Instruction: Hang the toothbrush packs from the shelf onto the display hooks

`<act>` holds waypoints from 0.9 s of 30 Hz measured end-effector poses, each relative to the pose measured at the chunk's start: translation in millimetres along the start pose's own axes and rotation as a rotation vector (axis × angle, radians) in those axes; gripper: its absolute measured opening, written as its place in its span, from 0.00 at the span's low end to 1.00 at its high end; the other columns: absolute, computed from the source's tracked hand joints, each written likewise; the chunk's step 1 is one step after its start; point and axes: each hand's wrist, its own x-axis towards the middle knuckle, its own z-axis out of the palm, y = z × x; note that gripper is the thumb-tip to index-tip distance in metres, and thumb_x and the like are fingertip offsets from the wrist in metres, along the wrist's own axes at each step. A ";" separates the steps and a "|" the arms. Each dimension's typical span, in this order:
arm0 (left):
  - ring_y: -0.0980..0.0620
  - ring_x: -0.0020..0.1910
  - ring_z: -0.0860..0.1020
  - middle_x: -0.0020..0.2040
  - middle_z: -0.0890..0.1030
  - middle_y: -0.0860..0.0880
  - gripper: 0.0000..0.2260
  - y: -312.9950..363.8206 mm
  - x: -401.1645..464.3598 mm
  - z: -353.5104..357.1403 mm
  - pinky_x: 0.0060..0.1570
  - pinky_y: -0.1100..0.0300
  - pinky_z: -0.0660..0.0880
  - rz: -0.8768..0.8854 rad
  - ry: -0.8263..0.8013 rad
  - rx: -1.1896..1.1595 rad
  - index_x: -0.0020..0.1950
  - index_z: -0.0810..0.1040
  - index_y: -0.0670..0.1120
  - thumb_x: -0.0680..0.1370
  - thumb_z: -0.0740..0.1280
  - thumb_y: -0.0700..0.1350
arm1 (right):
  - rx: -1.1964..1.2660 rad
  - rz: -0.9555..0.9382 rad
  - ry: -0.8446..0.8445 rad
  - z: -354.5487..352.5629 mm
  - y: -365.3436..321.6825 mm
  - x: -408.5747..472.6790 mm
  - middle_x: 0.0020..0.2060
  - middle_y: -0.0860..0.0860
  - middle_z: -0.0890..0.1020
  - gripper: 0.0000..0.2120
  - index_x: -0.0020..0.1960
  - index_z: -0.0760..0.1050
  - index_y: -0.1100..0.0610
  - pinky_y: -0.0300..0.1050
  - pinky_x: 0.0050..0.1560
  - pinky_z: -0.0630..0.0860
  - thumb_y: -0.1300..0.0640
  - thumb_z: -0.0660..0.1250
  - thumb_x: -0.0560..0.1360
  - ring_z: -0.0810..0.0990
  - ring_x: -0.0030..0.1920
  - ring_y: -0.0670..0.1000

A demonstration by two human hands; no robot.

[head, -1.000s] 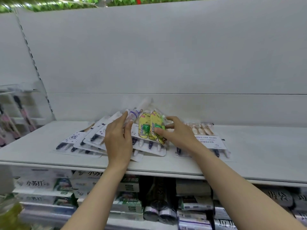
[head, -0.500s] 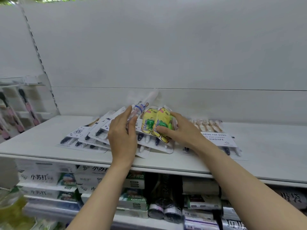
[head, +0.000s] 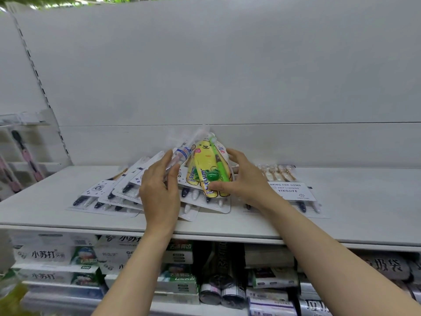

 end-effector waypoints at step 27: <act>0.58 0.39 0.80 0.47 0.81 0.47 0.13 29.9 -5.6 -4.3 0.44 0.63 0.77 -0.629 0.229 -0.613 0.62 0.76 0.37 0.81 0.67 0.44 | 0.480 0.072 0.083 -11.3 4.2 -4.0 0.59 0.49 0.82 0.30 0.65 0.70 0.51 0.58 0.61 0.79 0.52 0.80 0.67 0.83 0.57 0.50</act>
